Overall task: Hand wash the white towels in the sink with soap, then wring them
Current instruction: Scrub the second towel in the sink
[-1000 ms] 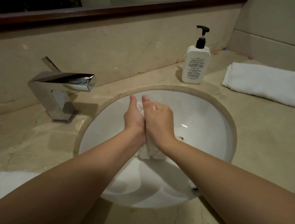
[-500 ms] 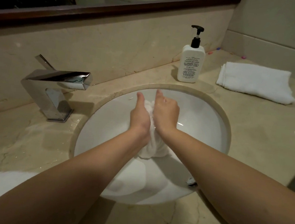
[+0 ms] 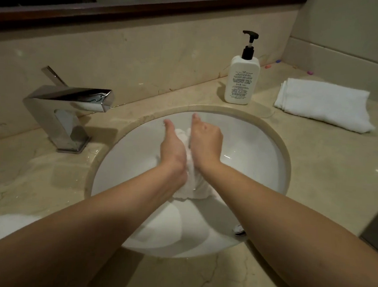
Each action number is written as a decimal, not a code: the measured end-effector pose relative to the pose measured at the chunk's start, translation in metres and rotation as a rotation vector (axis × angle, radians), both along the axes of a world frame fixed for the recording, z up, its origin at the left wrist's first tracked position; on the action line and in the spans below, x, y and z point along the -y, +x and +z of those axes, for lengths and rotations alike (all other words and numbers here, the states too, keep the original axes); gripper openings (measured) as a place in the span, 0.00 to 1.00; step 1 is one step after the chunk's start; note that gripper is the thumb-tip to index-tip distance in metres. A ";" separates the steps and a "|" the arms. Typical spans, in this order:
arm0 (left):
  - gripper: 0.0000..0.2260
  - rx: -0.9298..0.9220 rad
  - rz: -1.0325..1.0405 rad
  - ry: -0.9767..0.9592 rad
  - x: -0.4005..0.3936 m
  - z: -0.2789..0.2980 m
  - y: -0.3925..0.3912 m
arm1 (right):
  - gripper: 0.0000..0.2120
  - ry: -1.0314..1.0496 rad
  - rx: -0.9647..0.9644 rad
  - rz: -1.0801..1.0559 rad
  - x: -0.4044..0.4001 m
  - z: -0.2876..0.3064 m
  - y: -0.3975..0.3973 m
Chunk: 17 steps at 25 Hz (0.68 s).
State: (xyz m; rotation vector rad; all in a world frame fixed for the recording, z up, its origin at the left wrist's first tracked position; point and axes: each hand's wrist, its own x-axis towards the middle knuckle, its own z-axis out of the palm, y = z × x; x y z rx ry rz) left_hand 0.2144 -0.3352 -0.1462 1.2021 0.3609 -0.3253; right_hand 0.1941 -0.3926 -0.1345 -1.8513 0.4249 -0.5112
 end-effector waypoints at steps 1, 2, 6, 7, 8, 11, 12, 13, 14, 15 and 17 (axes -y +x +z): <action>0.34 0.018 -0.037 0.024 0.003 -0.001 -0.002 | 0.27 0.052 -0.002 -0.069 0.002 0.000 0.002; 0.34 0.019 -0.046 0.029 0.003 -0.001 -0.003 | 0.28 0.074 0.004 -0.091 0.002 -0.001 0.001; 0.35 -0.029 -0.012 -0.066 -0.008 0.011 0.000 | 0.29 0.021 0.015 0.041 -0.009 -0.002 -0.002; 0.35 -0.026 -0.043 -0.014 -0.007 0.010 -0.002 | 0.29 0.017 0.000 0.000 -0.005 -0.001 0.002; 0.35 -0.011 -0.082 0.028 -0.004 0.009 -0.003 | 0.28 0.036 -0.014 -0.050 0.000 -0.001 0.004; 0.34 -0.017 -0.087 0.014 -0.003 0.010 -0.006 | 0.28 0.036 0.019 -0.024 0.002 -0.001 0.000; 0.34 -0.006 -0.060 0.004 -0.002 0.008 -0.006 | 0.29 0.036 0.035 0.005 0.002 -0.002 -0.002; 0.33 0.010 -0.046 0.023 0.000 0.006 -0.007 | 0.29 0.041 0.036 0.001 0.004 -0.003 -0.002; 0.33 0.028 -0.048 0.047 0.002 0.005 -0.009 | 0.29 0.055 0.026 -0.032 0.006 -0.002 -0.001; 0.33 0.042 -0.053 0.055 0.003 0.006 -0.011 | 0.29 0.074 0.019 -0.062 0.006 -0.002 0.000; 0.34 0.018 -0.028 -0.003 0.000 0.006 -0.005 | 0.29 0.046 0.031 -0.031 0.002 -0.003 -0.002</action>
